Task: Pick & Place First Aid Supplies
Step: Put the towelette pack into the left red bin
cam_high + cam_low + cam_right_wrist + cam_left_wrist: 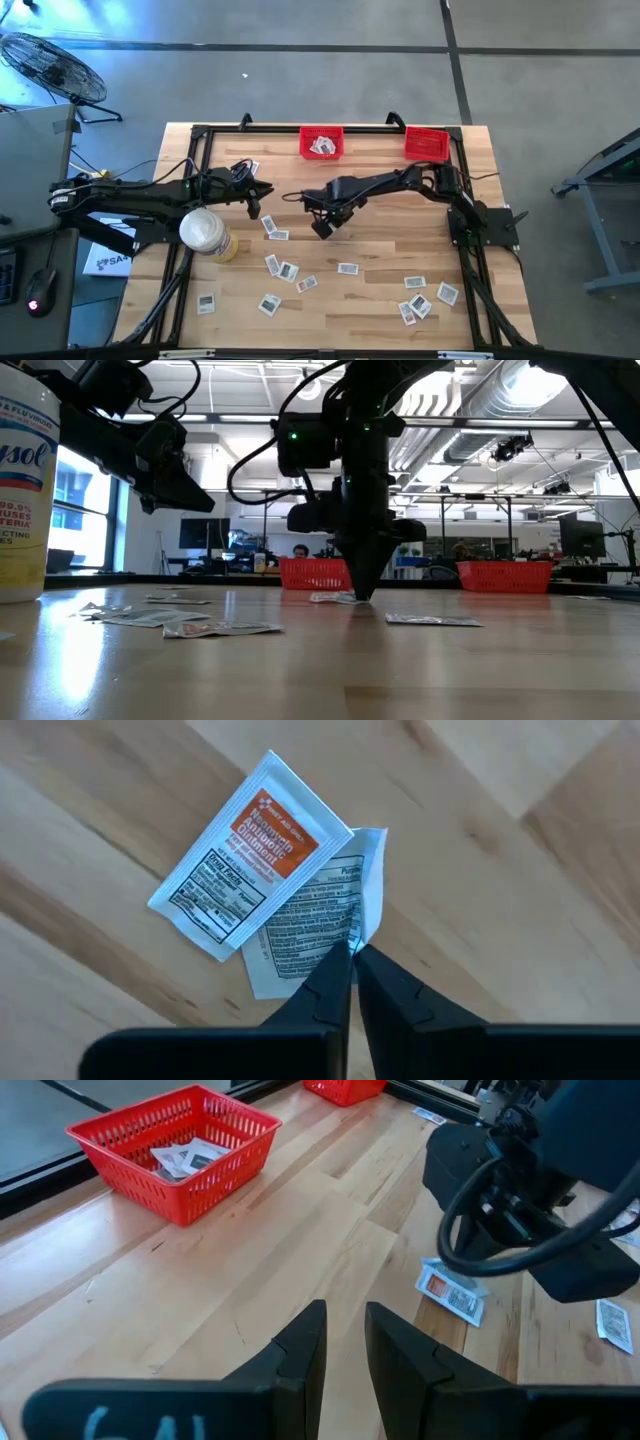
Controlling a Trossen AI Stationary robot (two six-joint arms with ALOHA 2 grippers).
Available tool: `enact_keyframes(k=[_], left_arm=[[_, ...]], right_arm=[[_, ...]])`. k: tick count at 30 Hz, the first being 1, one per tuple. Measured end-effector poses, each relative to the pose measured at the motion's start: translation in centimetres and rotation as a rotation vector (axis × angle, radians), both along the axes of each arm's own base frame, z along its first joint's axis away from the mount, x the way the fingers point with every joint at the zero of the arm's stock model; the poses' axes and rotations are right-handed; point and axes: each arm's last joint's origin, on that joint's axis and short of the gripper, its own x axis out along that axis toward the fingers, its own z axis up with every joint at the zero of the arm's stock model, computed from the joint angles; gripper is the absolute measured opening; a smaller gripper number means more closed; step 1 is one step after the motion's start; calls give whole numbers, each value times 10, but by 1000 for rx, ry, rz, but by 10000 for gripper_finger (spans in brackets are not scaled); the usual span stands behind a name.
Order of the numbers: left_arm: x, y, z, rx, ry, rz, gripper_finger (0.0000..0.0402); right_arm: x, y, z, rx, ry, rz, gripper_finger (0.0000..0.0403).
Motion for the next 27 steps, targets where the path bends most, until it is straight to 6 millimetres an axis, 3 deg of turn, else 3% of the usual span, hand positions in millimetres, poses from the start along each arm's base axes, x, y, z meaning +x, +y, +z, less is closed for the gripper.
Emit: enact_keyframes(k=[7, 13, 19, 27], left_arm=[[0, 0, 0, 0, 0, 0, 71], [0, 0, 0, -1, 5, 0, 71], [0, 0, 0, -1, 4, 0, 71], [0, 0, -1, -1, 7, 0, 71]], right_arm=[[-4, -6, 9, 4, 4, -8, 2], [-20, -32, 54, -102, -54, -77, 2], [-26, -74, 87, -278, -212, -197, 1], [-17, -144, 80, -396, -395, -264, 1]])
